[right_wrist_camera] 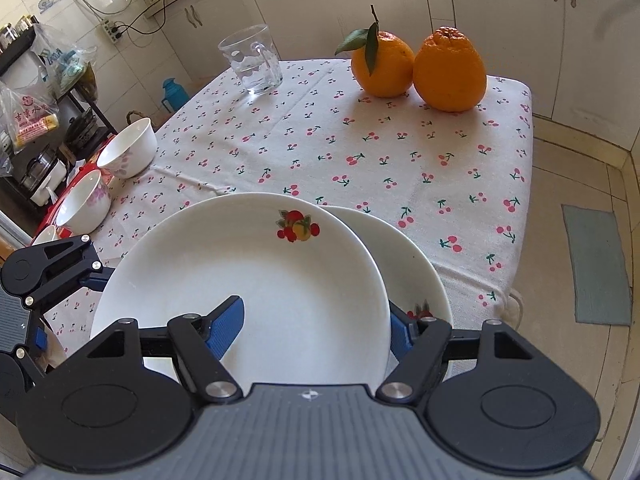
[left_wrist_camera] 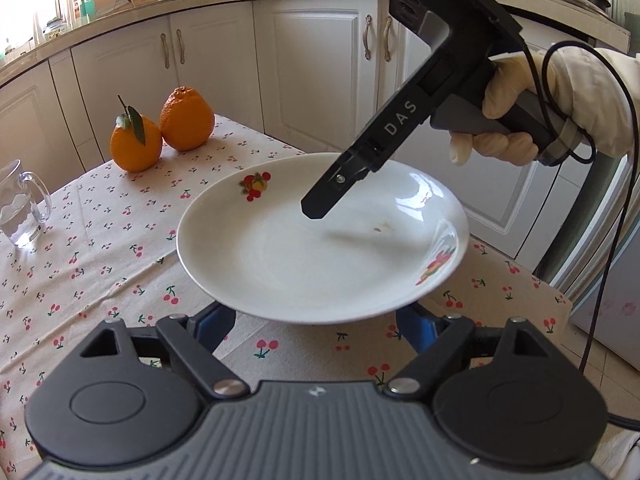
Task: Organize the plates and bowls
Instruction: 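Lift the plate with the right tool and carry it toward the plate stack, then lower the held plate onto the plate stack with the right tool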
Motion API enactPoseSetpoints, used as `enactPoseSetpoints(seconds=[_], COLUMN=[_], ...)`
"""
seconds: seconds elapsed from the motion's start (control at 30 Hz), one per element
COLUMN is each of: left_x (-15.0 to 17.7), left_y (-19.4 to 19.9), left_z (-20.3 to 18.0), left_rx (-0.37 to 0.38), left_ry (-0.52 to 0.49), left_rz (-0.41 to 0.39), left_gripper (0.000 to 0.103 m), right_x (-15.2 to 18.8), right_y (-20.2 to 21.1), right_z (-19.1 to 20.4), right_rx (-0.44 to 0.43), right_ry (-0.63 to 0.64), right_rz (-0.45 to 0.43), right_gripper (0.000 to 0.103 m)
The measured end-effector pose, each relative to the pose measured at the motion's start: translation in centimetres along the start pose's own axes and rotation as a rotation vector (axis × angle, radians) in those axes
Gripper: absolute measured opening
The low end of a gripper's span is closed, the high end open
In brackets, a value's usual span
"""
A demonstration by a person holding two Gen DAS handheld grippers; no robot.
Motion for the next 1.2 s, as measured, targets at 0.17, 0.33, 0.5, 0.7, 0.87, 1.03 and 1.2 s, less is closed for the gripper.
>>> enactPoseSetpoints(seconds=[0.17, 0.33, 0.5, 0.7, 0.87, 1.03, 1.2], left_x=[0.1, 0.2, 0.2, 0.2, 0.1, 0.1, 0.1], left_y=[-0.3, -0.4, -0.5, -0.7, -0.7, -0.7, -0.7], left_z=[0.2, 0.0, 0.0, -0.1, -0.1, -0.2, -0.2], left_rx=[0.004, 0.010, 0.026, 0.038, 0.044, 0.050, 0.048], left_ry=[0.004, -0.009, -0.012, -0.011, -0.008, -0.004, 0.001], left_rz=[0.002, 0.001, -0.004, -0.005, -0.009, -0.009, -0.012], left_gripper=[0.087, 0.087, 0.087, 0.088, 0.088, 0.090, 0.090], right_x=[0.3, 0.3, 0.8, 1.4, 1.8, 2.2, 2.3], right_y=[0.3, 0.7, 1.2, 1.9, 2.7, 3.5, 4.1], right_z=[-0.2, -0.4, -0.6, -0.8, -0.8, -0.9, -0.5], right_rx=[0.010, 0.009, 0.020, 0.034, 0.041, 0.043, 0.054], right_ry=[0.002, -0.008, -0.022, -0.033, -0.044, -0.062, -0.057], right_rz=[0.003, -0.007, -0.005, -0.007, -0.014, -0.027, -0.034], right_gripper=[0.078, 0.078, 0.078, 0.078, 0.078, 0.078, 0.078])
Point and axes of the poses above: each gripper's, at about its wrist camera, not at the fingertips, and y roughly against the way its jaws point, z to its left, x to its underside, the point moved 9 cm from there along -y, roughly the way its jaws point, and after that the axes turned 15 degrees about -z, right-handed, at the moved point
